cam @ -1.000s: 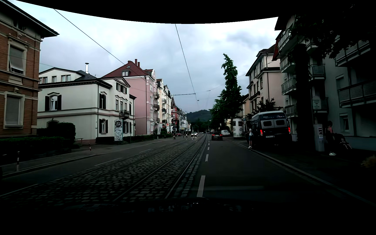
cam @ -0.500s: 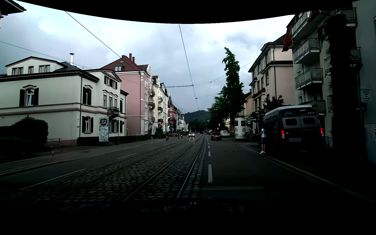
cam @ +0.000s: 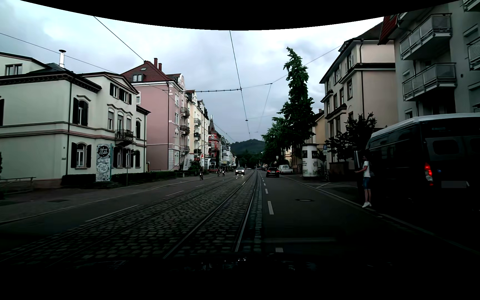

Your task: Follow the waypoints while adhering to traffic rules and regulations

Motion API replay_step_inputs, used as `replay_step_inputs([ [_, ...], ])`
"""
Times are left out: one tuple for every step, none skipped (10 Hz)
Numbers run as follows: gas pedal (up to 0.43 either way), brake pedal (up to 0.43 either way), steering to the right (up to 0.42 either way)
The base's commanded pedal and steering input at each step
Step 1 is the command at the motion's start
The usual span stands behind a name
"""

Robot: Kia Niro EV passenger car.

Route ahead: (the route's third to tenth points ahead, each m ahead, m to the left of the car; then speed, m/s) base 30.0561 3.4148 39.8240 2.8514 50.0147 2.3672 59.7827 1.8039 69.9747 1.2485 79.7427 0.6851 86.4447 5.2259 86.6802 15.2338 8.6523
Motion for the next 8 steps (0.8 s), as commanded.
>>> replay_step_inputs([
  [0.169,0.000,0.016],
  [0.150,0.000,0.016],
  [0.138,0.000,0.016],
  [0.138,0.000,0.015],
  [0.130,0.000,0.014],
  [0.130,0.000,0.013],
  [0.130,0.000,0.014],
  [0.130,0.000,0.014],
])
